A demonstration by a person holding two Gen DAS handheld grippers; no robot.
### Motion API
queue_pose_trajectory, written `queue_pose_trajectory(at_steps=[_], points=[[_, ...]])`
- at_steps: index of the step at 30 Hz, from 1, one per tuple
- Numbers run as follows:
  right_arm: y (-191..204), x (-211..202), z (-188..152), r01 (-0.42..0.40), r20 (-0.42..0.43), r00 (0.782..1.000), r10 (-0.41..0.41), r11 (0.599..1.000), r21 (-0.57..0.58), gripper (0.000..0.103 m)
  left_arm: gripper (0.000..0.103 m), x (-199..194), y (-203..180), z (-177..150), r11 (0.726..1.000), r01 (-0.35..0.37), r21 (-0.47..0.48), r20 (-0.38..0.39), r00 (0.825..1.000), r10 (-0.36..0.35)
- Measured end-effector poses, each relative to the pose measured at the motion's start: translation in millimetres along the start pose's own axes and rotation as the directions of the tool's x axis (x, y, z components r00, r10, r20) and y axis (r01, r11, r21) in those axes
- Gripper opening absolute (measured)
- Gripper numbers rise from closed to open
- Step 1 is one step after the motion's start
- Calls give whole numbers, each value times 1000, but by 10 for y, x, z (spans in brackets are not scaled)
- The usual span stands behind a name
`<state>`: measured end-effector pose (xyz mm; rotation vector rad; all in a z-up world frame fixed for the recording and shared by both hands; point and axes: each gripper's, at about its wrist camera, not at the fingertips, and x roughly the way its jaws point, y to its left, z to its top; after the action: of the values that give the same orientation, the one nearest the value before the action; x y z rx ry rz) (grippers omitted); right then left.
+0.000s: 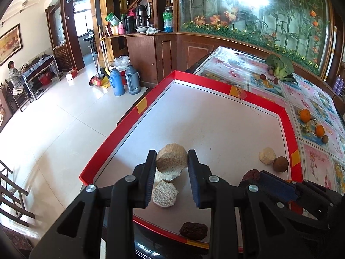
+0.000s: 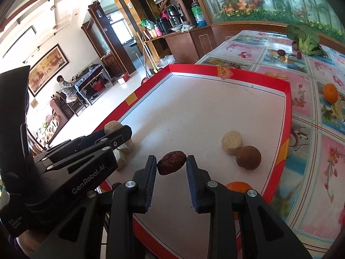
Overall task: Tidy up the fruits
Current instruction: 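Carry the date and cake over the red-rimmed tray and open both grippers, then move both open grippers back to the fruit pile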
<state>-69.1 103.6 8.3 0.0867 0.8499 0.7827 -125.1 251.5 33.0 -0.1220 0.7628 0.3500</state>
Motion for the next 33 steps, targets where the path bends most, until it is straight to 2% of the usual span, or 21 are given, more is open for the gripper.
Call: queue_pose_trajectory(at_steps=[2,3,4,6,17,22,33], points=[[-12,1,3,-6,-7,1000,6,1000,5,29,43,-13,9,16,1000,-6,-9,0,1000,6],[-26,-17,2,-4,-2,1000,4,1000,8,30,53,-26,15,19,1000,-9,-14,4,1000,9],[-37,-31,8,-2,6,1000,2,1000,11,34,61,-47,21,24,1000,-16,-18,13,1000,16],[-77,-87,15,-13,27,1000,12,1000,27,41,68,-89,36,32,999,-26,-25,26,999,27],[-386,-401,79,-7,113,994,-4,995,98,45,77,-175,-99,56,999,-34,-5,37,999,35],[-572,-505,107,-12,141,990,-9,990,142,45,84,-211,-218,80,999,-41,16,43,998,40],[-1018,-770,111,-35,199,980,-14,970,241,45,86,-218,-519,81,995,-51,90,34,998,49]])
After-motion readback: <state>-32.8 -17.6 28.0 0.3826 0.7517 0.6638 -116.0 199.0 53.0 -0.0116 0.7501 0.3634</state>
